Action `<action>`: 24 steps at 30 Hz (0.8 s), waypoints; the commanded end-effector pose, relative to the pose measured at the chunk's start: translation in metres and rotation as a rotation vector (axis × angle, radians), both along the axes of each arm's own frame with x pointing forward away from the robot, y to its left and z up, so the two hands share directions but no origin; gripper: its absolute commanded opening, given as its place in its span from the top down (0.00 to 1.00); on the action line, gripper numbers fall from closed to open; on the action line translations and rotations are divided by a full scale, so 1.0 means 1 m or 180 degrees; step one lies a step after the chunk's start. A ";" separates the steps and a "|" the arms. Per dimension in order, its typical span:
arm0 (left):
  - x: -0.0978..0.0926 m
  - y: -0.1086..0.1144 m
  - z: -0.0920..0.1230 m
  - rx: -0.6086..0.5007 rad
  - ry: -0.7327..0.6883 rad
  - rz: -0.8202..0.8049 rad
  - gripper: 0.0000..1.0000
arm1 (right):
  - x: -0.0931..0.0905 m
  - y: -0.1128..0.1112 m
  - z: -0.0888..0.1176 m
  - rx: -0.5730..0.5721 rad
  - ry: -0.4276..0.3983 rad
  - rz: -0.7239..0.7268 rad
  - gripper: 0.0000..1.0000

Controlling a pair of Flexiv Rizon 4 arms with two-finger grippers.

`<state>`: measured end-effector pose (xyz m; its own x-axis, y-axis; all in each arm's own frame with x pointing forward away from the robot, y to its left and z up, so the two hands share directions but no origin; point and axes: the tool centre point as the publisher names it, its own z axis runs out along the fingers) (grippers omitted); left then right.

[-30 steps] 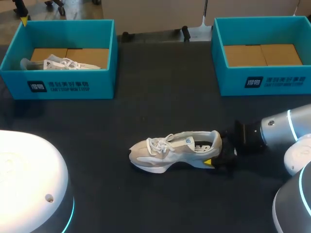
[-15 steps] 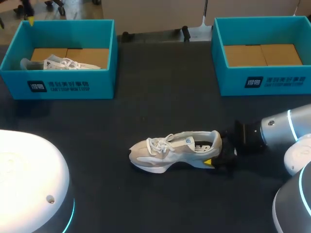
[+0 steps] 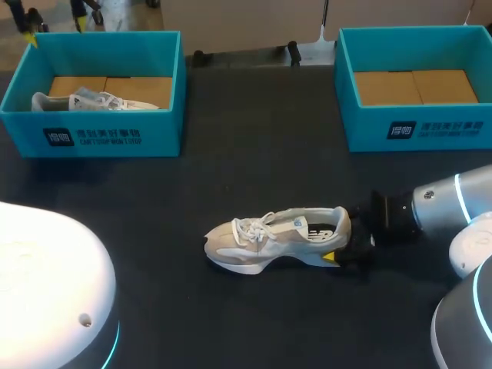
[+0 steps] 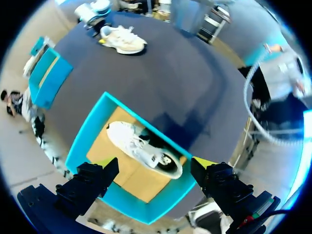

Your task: Take the shoe out of the shoebox, open the shoe tongue, remove and reinsert the insole, then place the shoe into the shoebox

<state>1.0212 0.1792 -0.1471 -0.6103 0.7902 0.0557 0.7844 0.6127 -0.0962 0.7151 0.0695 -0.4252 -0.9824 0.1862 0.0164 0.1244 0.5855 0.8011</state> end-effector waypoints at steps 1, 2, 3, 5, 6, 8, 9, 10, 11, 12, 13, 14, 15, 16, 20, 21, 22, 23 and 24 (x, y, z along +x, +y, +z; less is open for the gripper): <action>-0.025 -0.030 0.001 0.0348 -0.0446 0.3097 0.00 | 0.001 0.001 -0.001 -0.0016 0.0003 -0.0006 1.00; -0.032 -0.037 0.002 0.0316 -0.0476 0.2956 0.00 | 0.001 0.001 -0.001 -0.0016 0.0003 -0.0006 1.00; -0.032 -0.037 0.002 0.0316 -0.0476 0.2956 0.00 | 0.001 0.001 -0.001 -0.0016 0.0003 -0.0006 1.00; -0.032 -0.037 0.002 0.0316 -0.0476 0.2956 0.00 | 0.001 0.001 -0.001 -0.0016 0.0003 -0.0006 1.00; -0.032 -0.037 0.002 0.0316 -0.0476 0.2956 0.00 | 0.001 0.001 -0.001 -0.0016 0.0003 -0.0006 1.00; -0.032 -0.037 0.002 0.0316 -0.0476 0.2956 0.00 | 0.001 0.001 -0.001 -0.0016 0.0003 -0.0006 1.00; -0.032 -0.037 0.002 0.0316 -0.0476 0.2956 0.00 | 0.001 0.001 -0.001 -0.0016 0.0003 -0.0006 1.00; -0.032 -0.037 0.002 0.0316 -0.0476 0.2956 0.00 | 0.001 0.001 -0.001 -0.0016 0.0003 -0.0006 1.00; -0.032 -0.037 0.002 0.0316 -0.0476 0.2956 0.00 | 0.001 0.001 -0.001 -0.0016 0.0003 -0.0006 1.00; -0.032 -0.037 0.002 0.0316 -0.0476 0.2956 0.00 | 0.001 0.001 -0.001 -0.0016 0.0003 -0.0006 1.00; -0.032 -0.037 0.002 0.0316 -0.0476 0.2956 0.00 | 0.001 0.001 -0.001 -0.0016 0.0003 -0.0006 1.00; -0.032 -0.037 0.002 0.0316 -0.0476 0.2956 0.00 | 0.001 0.001 -0.001 -0.0016 0.0003 -0.0006 1.00; -0.032 -0.037 0.002 0.0316 -0.0476 0.2956 0.00 | 0.001 0.001 -0.001 -0.0016 0.0003 -0.0006 1.00; -0.032 -0.037 0.002 0.0316 -0.0476 0.2956 0.00 | 0.001 0.001 -0.001 -0.0016 0.0003 -0.0006 1.00; -0.032 -0.037 0.002 0.0316 -0.0476 0.2956 0.00 | 0.001 0.001 -0.001 -0.0016 0.0003 -0.0006 1.00; -0.032 -0.037 0.002 0.0316 -0.0476 0.2956 0.00 | 0.001 0.001 -0.001 -0.0016 0.0003 -0.0006 1.00; -0.032 -0.037 0.002 0.0316 -0.0476 0.2956 0.00 | 0.001 0.001 -0.001 -0.0016 0.0003 -0.0006 1.00; -0.038 -0.043 0.003 0.0401 -0.0439 0.3227 0.00 | 0.001 0.001 -0.001 -0.0016 0.0003 -0.0006 1.00; -0.047 -0.051 0.004 0.0326 -0.0671 0.3322 0.00 | 0.001 0.001 -0.001 -0.0016 0.0003 -0.0006 1.00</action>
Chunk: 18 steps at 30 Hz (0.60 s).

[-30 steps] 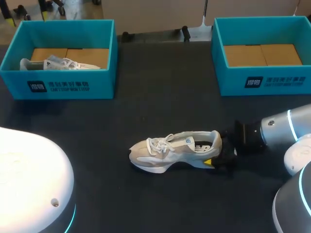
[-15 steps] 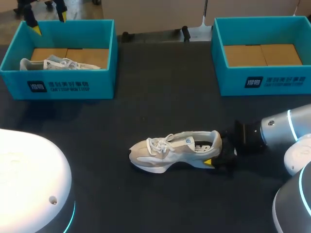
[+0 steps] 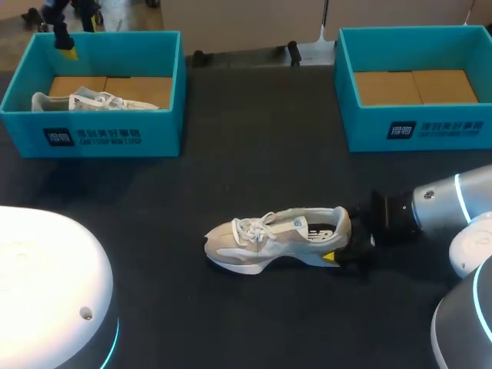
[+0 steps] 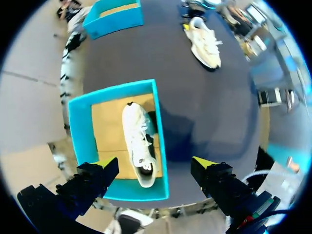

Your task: Take the shoe out of the shoebox, open the shoe tongue, remove and reinsert the insole, then place the shoe into the shoebox

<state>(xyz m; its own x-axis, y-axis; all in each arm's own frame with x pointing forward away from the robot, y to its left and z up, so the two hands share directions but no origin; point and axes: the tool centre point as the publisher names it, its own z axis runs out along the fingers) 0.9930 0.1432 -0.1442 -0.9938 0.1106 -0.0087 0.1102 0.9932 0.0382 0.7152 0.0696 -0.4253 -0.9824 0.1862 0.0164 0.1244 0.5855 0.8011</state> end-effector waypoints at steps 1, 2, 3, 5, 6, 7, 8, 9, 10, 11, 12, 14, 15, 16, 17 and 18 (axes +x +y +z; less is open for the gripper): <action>-0.030 -0.023 0.003 0.0039 -0.0271 0.0950 0.00 | 0.001 0.001 -0.001 -0.0016 0.0003 -0.0006 1.00; -0.038 -0.031 0.007 -0.0029 -0.0189 0.1084 0.00 | 0.001 0.001 -0.001 -0.0016 0.0003 -0.0006 1.00; -0.045 -0.036 0.011 -0.0071 -0.0206 0.1227 0.00 | 0.001 0.001 -0.001 -0.0016 0.0003 -0.0006 1.00; -0.049 -0.042 0.013 -0.0112 -0.0066 0.1700 0.00 | 0.001 0.001 -0.001 -0.0016 0.0003 -0.0006 1.00; -0.051 -0.047 0.012 -0.0162 0.0019 0.1823 0.00 | 0.001 0.001 -0.001 -0.0016 0.0003 -0.0006 1.00; -0.055 -0.049 0.011 -0.0159 -0.0039 0.1949 0.00 | 0.001 0.001 -0.001 -0.0016 0.0003 -0.0006 1.00; -0.057 -0.054 0.010 -0.0062 -0.0089 0.2147 0.00 | 0.001 0.001 -0.001 -0.0016 0.0003 -0.0006 1.00; -0.064 -0.059 0.009 -0.0191 -0.0046 0.2268 0.00 | 0.001 0.001 -0.001 -0.0016 0.0003 -0.0006 1.00; -0.066 -0.061 0.008 -0.0215 -0.0017 0.2246 0.00 | 0.001 0.001 -0.001 -0.0016 0.0003 -0.0006 1.00; -0.070 -0.062 0.008 -0.0257 -0.0051 0.2347 0.00 | 0.001 0.001 -0.001 -0.0016 0.0003 -0.0006 1.00; -0.073 -0.065 0.008 -0.0257 -0.0026 0.2375 0.00 | 0.001 0.001 -0.001 -0.0016 0.0003 -0.0006 1.00; -0.080 -0.069 0.008 -0.0266 -0.0036 0.2682 0.00 | 0.001 0.001 -0.001 -0.0016 0.0003 -0.0006 1.00; -0.084 -0.071 0.008 -0.0280 -0.0062 0.2838 0.00 | 0.001 0.001 -0.001 -0.0016 0.0003 -0.0006 1.00; -0.087 -0.073 0.008 -0.0239 -0.0046 0.3047 0.00 | 0.001 0.001 -0.001 -0.0016 0.0003 -0.0006 1.00; -0.091 -0.076 0.008 -0.0255 -0.0015 0.3140 0.00 | 0.001 0.001 -0.001 -0.0016 0.0003 -0.0006 1.00; -0.096 -0.078 0.008 -0.0294 -0.0114 0.3254 0.00 | 0.001 0.001 -0.001 -0.0016 0.0003 -0.0006 1.00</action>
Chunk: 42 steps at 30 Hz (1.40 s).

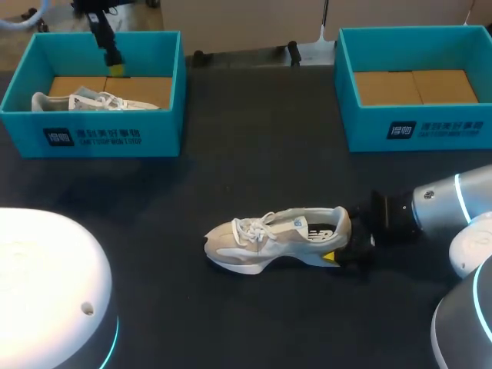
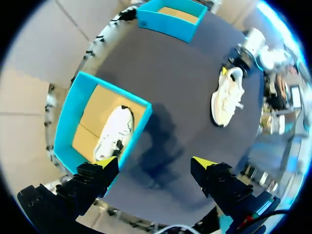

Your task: Take the shoe out of the shoebox, open the shoe tongue, remove and reinsert the insole, then place the shoe into the shoebox

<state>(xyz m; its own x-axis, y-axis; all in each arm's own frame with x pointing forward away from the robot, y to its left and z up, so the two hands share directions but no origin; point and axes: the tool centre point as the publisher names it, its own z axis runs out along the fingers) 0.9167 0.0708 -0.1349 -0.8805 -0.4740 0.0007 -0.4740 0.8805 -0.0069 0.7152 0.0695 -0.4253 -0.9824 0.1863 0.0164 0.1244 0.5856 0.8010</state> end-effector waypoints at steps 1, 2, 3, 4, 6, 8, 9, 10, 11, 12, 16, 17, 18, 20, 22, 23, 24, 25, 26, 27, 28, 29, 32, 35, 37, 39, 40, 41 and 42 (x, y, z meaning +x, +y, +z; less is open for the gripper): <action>-0.024 -0.008 -0.001 -0.0067 -0.0189 0.1531 0.00 | 0.001 0.001 -0.001 -0.0016 0.0003 -0.0005 1.00; -0.027 -0.011 -0.001 -0.0142 -0.0073 0.1501 0.00 | 0.001 0.001 -0.001 -0.0016 0.0003 -0.0005 1.00; -0.030 -0.012 -0.002 -0.0179 -0.0039 0.1719 0.00 | 0.001 0.001 -0.001 -0.0016 0.0003 -0.0005 1.00; -0.034 -0.016 -0.003 -0.0156 -0.0046 0.1755 0.00 | 0.001 0.001 -0.001 -0.0016 0.0003 -0.0005 1.00; -0.044 -0.023 -0.007 -0.0212 0.0046 0.1970 0.00 | 0.001 0.001 -0.001 -0.0016 0.0003 -0.0005 1.00; -0.052 -0.031 -0.011 -0.0228 0.0022 0.2123 0.00 | 0.001 0.001 -0.001 -0.0016 0.0003 -0.0005 1.00; -0.055 -0.037 -0.013 -0.0228 0.0020 0.2080 0.00 | 0.001 0.001 -0.001 -0.0016 0.0003 -0.0005 1.00; -0.058 -0.041 -0.015 -0.0245 0.0044 0.2091 0.00 | 0.001 0.001 -0.001 -0.0016 0.0003 -0.0005 1.00; -0.062 -0.048 -0.017 -0.0221 0.0045 0.2047 0.00 | 0.001 0.001 -0.001 -0.0016 0.0003 -0.0005 1.00; -0.063 -0.052 -0.020 -0.0234 0.0111 0.2077 0.00 | 0.001 0.001 -0.001 -0.0016 0.0003 -0.0005 1.00; -0.071 -0.071 -0.030 -0.0248 0.0188 0.2168 0.00 | 0.001 0.001 -0.001 -0.0016 0.0003 -0.0005 1.00; -0.072 -0.076 -0.033 -0.0216 0.0217 0.2214 0.00 | 0.001 0.001 -0.001 -0.0016 0.0003 -0.0005 1.00; -0.075 -0.082 -0.037 -0.0210 0.0240 0.2211 0.00 | 0.001 0.001 -0.001 -0.0016 0.0003 -0.0005 1.00; -0.079 -0.094 -0.043 -0.0185 0.0267 0.2222 0.00 | 0.001 0.001 -0.001 -0.0016 0.0003 -0.0005 1.00; -0.083 -0.105 -0.050 -0.0141 0.0341 0.2184 0.00 | 0.001 0.001 -0.001 -0.0016 0.0003 -0.0005 1.00; -0.085 -0.111 -0.053 -0.0124 0.0339 0.2154 0.00 | 0.001 0.001 -0.001 -0.0016 0.0003 -0.0005 1.00; -0.088 -0.116 -0.055 -0.0101 0.0353 0.2128 0.00 | 0.001 0.001 -0.001 -0.0016 0.0003 -0.0005 1.00; -0.090 -0.121 -0.057 -0.0084 0.0359 0.2114 0.00 | 0.001 0.001 -0.001 -0.0016 0.0003 -0.0005 1.00; -0.093 -0.126 -0.059 -0.0073 0.0363 0.2077 0.00 | 0.001 0.001 -0.001 -0.0016 0.0003 -0.0005 1.00; -0.096 -0.132 -0.061 -0.0055 0.0364 0.2057 0.00 | 0.001 0.001 -0.001 -0.0016 0.0003 -0.0005 1.00; -0.099 -0.136 -0.063 -0.0035 0.0371 0.2018 0.00 | 0.001 0.001 -0.001 -0.0016 0.0003 -0.0005 1.00; -0.101 -0.141 -0.065 -0.0024 0.0370 0.2014 0.00 | 0.001 0.001 -0.001 -0.0016 0.0003 -0.0005 1.00; -0.107 -0.155 -0.071 0.0055 0.0384 0.1983 0.00 | 0.001 0.001 -0.001 -0.0016 0.0003 -0.0005 1.00; -0.118 -0.171 -0.075 0.0106 0.0401 0.1913 0.00 | 0.001 0.001 -0.001 -0.0016 0.0003 -0.0005 1.00; -0.120 -0.178 -0.078 0.0118 0.0397 0.1905 0.00 | 0.001 0.001 -0.001 -0.0016 0.0003 -0.0005 1.00; -0.122 -0.185 -0.079 0.0123 0.0392 0.1891 0.00 | 0.001 0.001 -0.001 -0.0016 0.0003 -0.0005 1.00; -0.124 -0.190 -0.081 0.0132 0.0374 0.1871 0.00 | 0.001 0.001 -0.001 -0.0016 0.0003 -0.0005 1.00; -0.126 -0.193 -0.081 0.0130 0.0367 0.1865 0.00 | 0.001 0.001 -0.001 -0.0016 0.0003 -0.0005 1.00; -0.128 -0.196 -0.082 0.0131 0.0345 0.1850 0.00 | 0.001 0.001 -0.001 -0.0016 0.0003 -0.0005 1.00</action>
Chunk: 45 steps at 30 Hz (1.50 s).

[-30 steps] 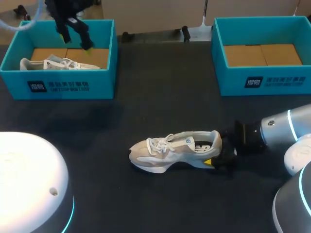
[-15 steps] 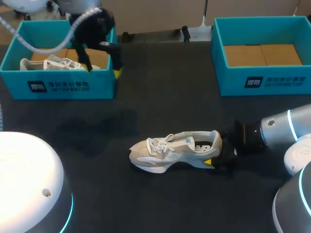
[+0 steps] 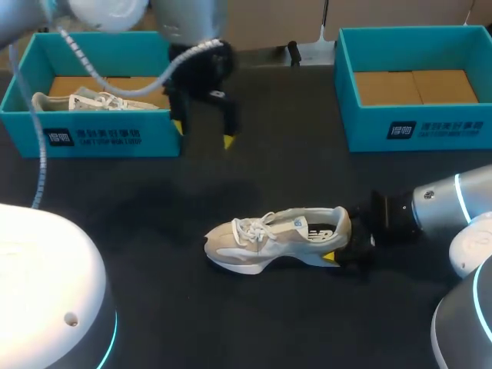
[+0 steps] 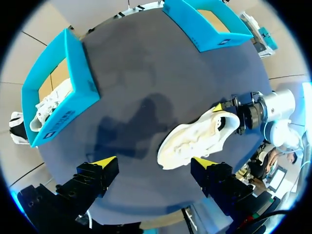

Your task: Take the shoe out of the shoebox, open the shoe tongue, remove and reinsert the insole, then place the shoe into the shoebox

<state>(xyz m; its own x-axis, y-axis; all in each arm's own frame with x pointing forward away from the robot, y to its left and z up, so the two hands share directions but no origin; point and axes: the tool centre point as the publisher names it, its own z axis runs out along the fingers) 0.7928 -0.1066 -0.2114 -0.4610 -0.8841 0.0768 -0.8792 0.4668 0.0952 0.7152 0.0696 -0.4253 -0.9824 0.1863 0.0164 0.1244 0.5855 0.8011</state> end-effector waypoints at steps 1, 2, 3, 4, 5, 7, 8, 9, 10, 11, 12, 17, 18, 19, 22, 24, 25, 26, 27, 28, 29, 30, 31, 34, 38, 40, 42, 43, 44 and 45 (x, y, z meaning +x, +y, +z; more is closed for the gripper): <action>-0.007 -0.022 -0.005 0.0101 -0.0058 -0.0040 0.00 | 0.001 0.001 -0.001 -0.0016 0.0003 -0.0006 1.00; -0.009 -0.025 -0.005 0.0108 -0.0072 -0.0032 0.00 | 0.001 0.001 -0.001 -0.0016 0.0003 -0.0006 1.00; -0.011 -0.029 -0.004 0.0150 -0.0104 -0.0023 0.00 | 0.001 0.001 -0.001 -0.0016 0.0003 -0.0006 1.00; -0.012 -0.034 -0.004 0.0158 -0.0097 -0.0015 0.00 | 0.001 0.001 -0.001 -0.0016 0.0003 -0.0006 1.00; -0.014 -0.039 -0.004 0.0151 -0.0073 -0.0002 0.00 | 0.001 0.001 -0.001 -0.0016 0.0003 -0.0006 1.00; -0.020 -0.049 -0.002 0.0146 -0.0043 -0.0014 0.00 | 0.001 0.001 -0.001 -0.0016 0.0003 -0.0006 1.00; -0.024 -0.053 -0.002 0.0141 -0.0002 -0.0074 0.00 | 0.001 0.001 -0.001 -0.0016 0.0003 -0.0006 1.00; -0.029 -0.057 -0.001 0.0144 -0.0002 -0.0176 0.00 | 0.001 0.001 -0.001 -0.0016 0.0003 -0.0006 1.00; -0.034 -0.060 -0.001 0.0159 0.0016 -0.0318 0.00 | 0.001 0.001 -0.001 -0.0016 0.0003 -0.0006 1.00; -0.037 -0.062 -0.002 0.0197 0.0009 -0.0542 0.00 | 0.001 0.001 -0.001 -0.0016 0.0003 -0.0006 1.00; -0.037 -0.062 -0.002 0.0197 0.0009 -0.0542 0.00 | 0.001 0.001 -0.001 -0.0016 0.0003 -0.0006 1.00; -0.037 -0.062 -0.002 0.0197 0.0009 -0.0542 0.00 | 0.001 0.001 -0.001 -0.0016 0.0003 -0.0006 1.00; -0.037 -0.062 -0.002 0.0197 0.0009 -0.0542 0.00 | 0.001 0.001 -0.001 -0.0016 0.0003 -0.0006 1.00; -0.037 -0.062 -0.002 0.0197 0.0009 -0.0542 0.00 | 0.001 0.001 -0.001 -0.0016 0.0003 -0.0006 1.00; -0.037 -0.062 -0.002 0.0197 0.0009 -0.0542 0.00 | 0.001 0.001 -0.001 -0.0016 0.0003 -0.0006 1.00; -0.037 -0.062 -0.002 0.0197 0.0009 -0.0542 0.00 | 0.001 0.001 -0.001 -0.0016 0.0003 -0.0006 1.00; -0.037 -0.062 -0.002 0.0197 0.0009 -0.0542 0.00 | 0.001 0.001 -0.001 -0.0016 0.0003 -0.0006 1.00; -0.037 -0.062 -0.002 0.0197 0.0009 -0.0542 0.00 | 0.001 0.001 -0.001 -0.0016 0.0003 -0.0006 1.00; -0.037 -0.062 -0.002 0.0197 0.0009 -0.0542 0.00 | 0.001 0.001 -0.001 -0.0016 0.0003 -0.0006 1.00; -0.037 -0.062 -0.002 0.0197 0.0009 -0.0542 0.00 | 0.001 0.001 -0.001 -0.0016 0.0003 -0.0006 1.00; -0.037 -0.062 -0.002 0.0197 0.0009 -0.0542 0.00 | 0.001 0.001 -0.001 -0.0016 0.0003 -0.0006 1.00; -0.037 -0.062 -0.002 0.0197 0.0009 -0.0542 0.00 | 0.001 0.001 -0.001 -0.0016 0.0003 -0.0006 1.00; -0.037 -0.062 -0.002 0.0197 0.0009 -0.0542 0.00 | 0.001 0.001 -0.001 -0.0016 0.0003 -0.0006 1.00; -0.045 -0.061 -0.002 0.0072 -0.0045 -0.0377 0.00 | 0.001 0.001 -0.001 -0.0016 0.0003 -0.0006 1.00; -0.052 -0.066 -0.005 0.0115 -0.0130 0.0137 0.00 | 0.001 0.001 -0.001 -0.0016 0.0003 -0.0006 1.00; -0.056 -0.069 -0.006 0.0012 -0.0055 0.0182 0.00 | 0.001 0.001 -0.001 -0.0016 0.0003 -0.0006 1.00; -0.058 -0.072 -0.009 0.0049 -0.0093 0.0311 0.00 | 0.001 0.001 -0.001 -0.0016 0.0003 -0.0006 1.00; -0.059 -0.074 -0.010 0.0046 -0.0099 0.0330 0.00 | 0.001 0.001 -0.001 -0.0016 0.0003 -0.0006 1.00; -0.059 -0.075 -0.011 0.0036 -0.0092 0.0382 0.00 | 0.001 0.001 -0.001 -0.0016 0.0003 -0.0006 1.00; -0.060 -0.077 -0.013 0.0046 -0.0085 0.0395 0.00 | 0.001 0.001 -0.001 -0.0016 0.0003 -0.0006 1.00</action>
